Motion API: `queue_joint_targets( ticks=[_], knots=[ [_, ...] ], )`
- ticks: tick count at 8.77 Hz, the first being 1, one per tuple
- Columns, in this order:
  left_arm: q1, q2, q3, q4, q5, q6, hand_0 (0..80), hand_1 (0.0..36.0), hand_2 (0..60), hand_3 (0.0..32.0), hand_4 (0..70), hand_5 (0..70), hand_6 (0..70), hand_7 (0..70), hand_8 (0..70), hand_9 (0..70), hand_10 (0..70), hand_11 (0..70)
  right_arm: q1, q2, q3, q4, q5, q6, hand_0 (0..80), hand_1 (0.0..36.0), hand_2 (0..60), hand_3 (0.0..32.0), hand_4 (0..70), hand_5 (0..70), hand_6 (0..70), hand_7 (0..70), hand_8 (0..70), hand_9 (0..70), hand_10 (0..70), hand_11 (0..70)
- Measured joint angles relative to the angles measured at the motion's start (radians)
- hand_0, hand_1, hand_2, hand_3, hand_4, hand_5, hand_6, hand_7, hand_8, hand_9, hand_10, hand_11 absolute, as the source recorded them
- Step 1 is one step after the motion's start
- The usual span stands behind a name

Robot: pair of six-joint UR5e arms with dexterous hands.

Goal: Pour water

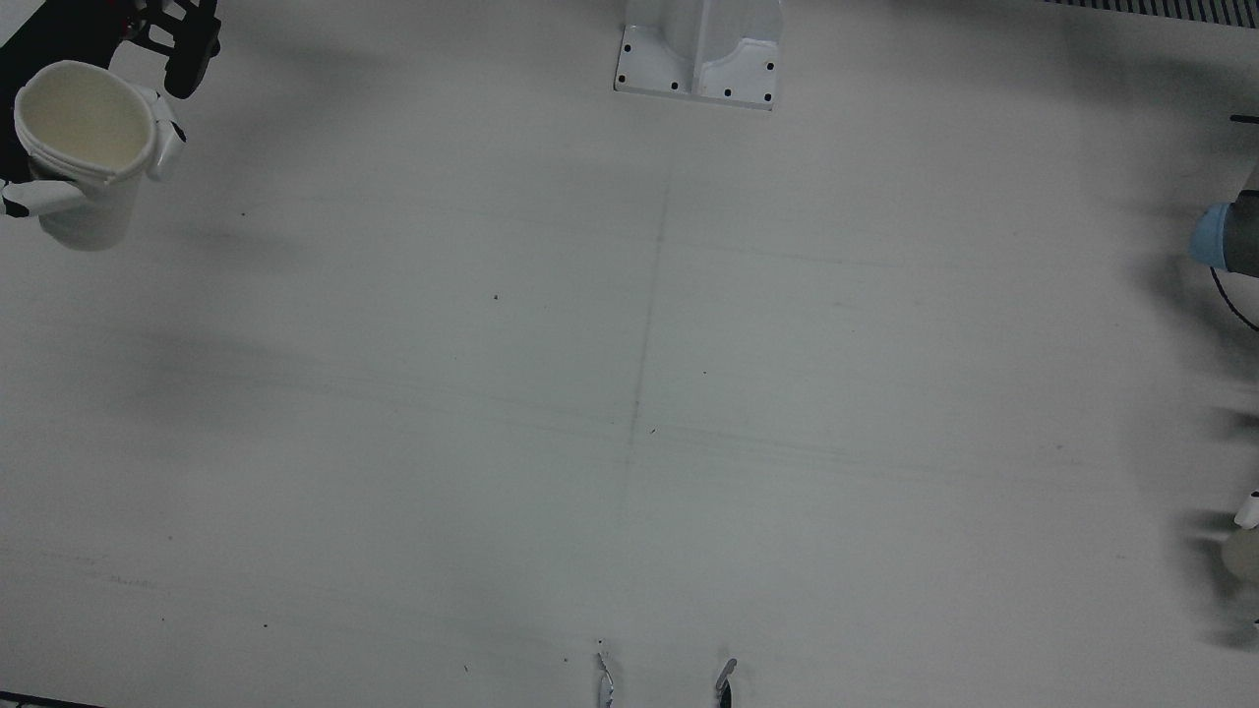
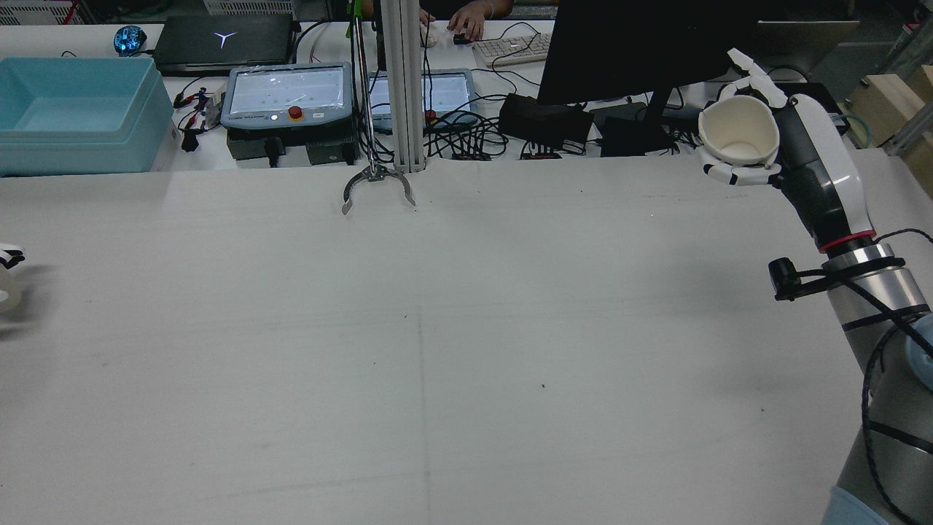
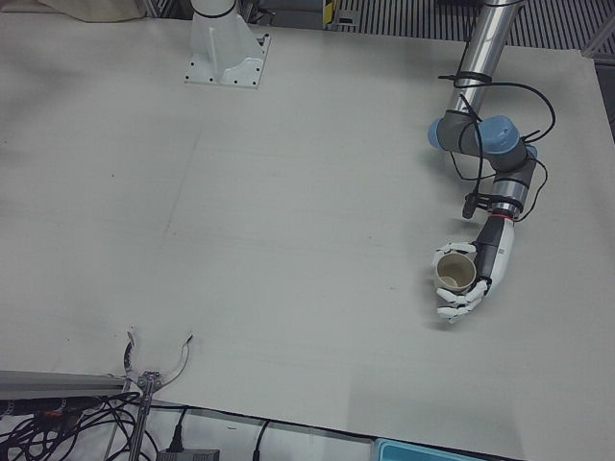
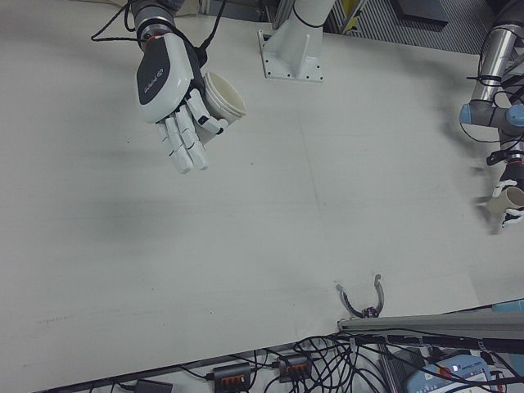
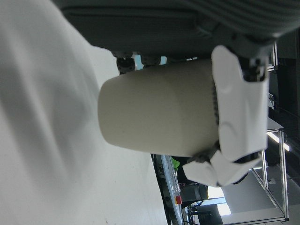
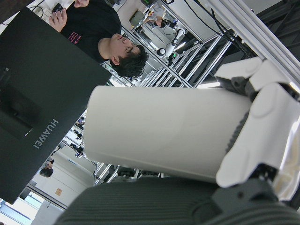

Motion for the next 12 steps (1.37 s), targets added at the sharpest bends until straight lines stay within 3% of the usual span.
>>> queue_joint_targets(
  ticks=[1, 2, 7, 8, 10, 12],
  knots=[
    [0.0, 0.0, 0.002, -0.006, 0.001, 0.0, 57.2, 29.6, 39.1, 0.0, 17.9, 13.9, 7.3, 10.2, 1.5, 2.0, 4.8, 9.7, 0.0, 0.0, 0.0, 0.0, 0.0, 0.001, 43.8, 18.5, 46.8, 0.0, 15.6, 70.0, 6.7, 10.5, 3.6, 7.5, 7.3, 11.7],
    [0.0, 0.001, 0.002, -0.011, 0.004, 0.001, 58.4, 30.7, 36.1, 0.0, 12.1, 4.5, 2.9, 2.9, 0.0, 0.0, 3.8, 8.6, 0.0, 0.0, -0.001, 0.0, 0.0, 0.001, 43.7, 18.2, 46.4, 0.0, 15.3, 70.0, 6.7, 10.5, 3.6, 7.5, 7.3, 11.7],
    [-0.001, 0.01, 0.003, -0.04, 0.01, -0.001, 58.6, 28.9, 29.0, 0.0, 10.2, 3.3, 1.8, 2.7, 0.0, 0.0, 3.7, 8.3, 0.0, 0.0, 0.0, 0.0, 0.0, 0.001, 44.0, 18.4, 45.8, 0.0, 14.9, 70.0, 6.6, 10.5, 3.6, 7.6, 7.3, 11.7],
    [-0.001, 0.011, 0.003, -0.044, 0.01, -0.005, 59.5, 27.0, 19.1, 0.0, 10.2, 3.2, 1.7, 2.7, 0.0, 0.0, 4.0, 8.7, 0.0, 0.0, 0.0, 0.0, 0.0, 0.001, 44.2, 18.4, 45.7, 0.0, 15.0, 70.0, 6.7, 10.6, 3.6, 7.6, 7.3, 11.7],
    [-0.001, 0.012, 0.003, -0.048, 0.01, -0.012, 60.1, 25.3, 10.8, 0.0, 10.9, 3.5, 1.9, 3.0, 0.0, 0.0, 4.0, 8.8, -0.001, 0.0, 0.001, 0.0, 0.0, 0.001, 44.3, 18.4, 45.6, 0.0, 15.0, 70.0, 6.7, 10.8, 3.6, 7.6, 7.3, 11.7],
    [-0.001, 0.013, 0.004, -0.049, 0.01, -0.014, 60.6, 26.2, 12.4, 0.0, 10.4, 6.7, 1.8, 2.9, 0.0, 0.0, 4.1, 9.0, -0.001, 0.001, 0.001, 0.0, 0.0, 0.001, 44.0, 18.2, 45.4, 0.0, 15.1, 70.0, 6.6, 10.7, 3.6, 7.6, 7.3, 11.7]
  ],
)
